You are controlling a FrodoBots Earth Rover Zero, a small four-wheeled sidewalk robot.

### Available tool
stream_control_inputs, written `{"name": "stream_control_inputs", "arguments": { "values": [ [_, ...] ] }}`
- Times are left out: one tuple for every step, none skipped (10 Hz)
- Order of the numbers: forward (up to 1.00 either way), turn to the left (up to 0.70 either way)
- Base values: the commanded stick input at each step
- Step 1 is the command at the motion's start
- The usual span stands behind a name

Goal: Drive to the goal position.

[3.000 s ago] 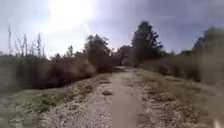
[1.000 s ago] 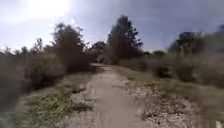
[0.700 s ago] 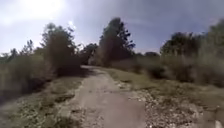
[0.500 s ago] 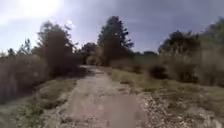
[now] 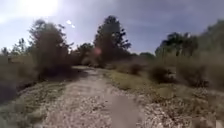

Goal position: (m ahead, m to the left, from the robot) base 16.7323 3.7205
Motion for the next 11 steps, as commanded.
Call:
{"name": "stream_control_inputs", "arguments": {
  "values": [
    [0.85,0.34],
    [0.85,0.06],
    [0.85,0.0],
    [0.85,0.0],
    [0.85,0.0],
    [0.85,0.0],
    [0.85,0.0],
    [0.85,0.0],
    [0.85,0.0],
    [0.85,0.0],
    [0.85,0.0]
  ]
}}
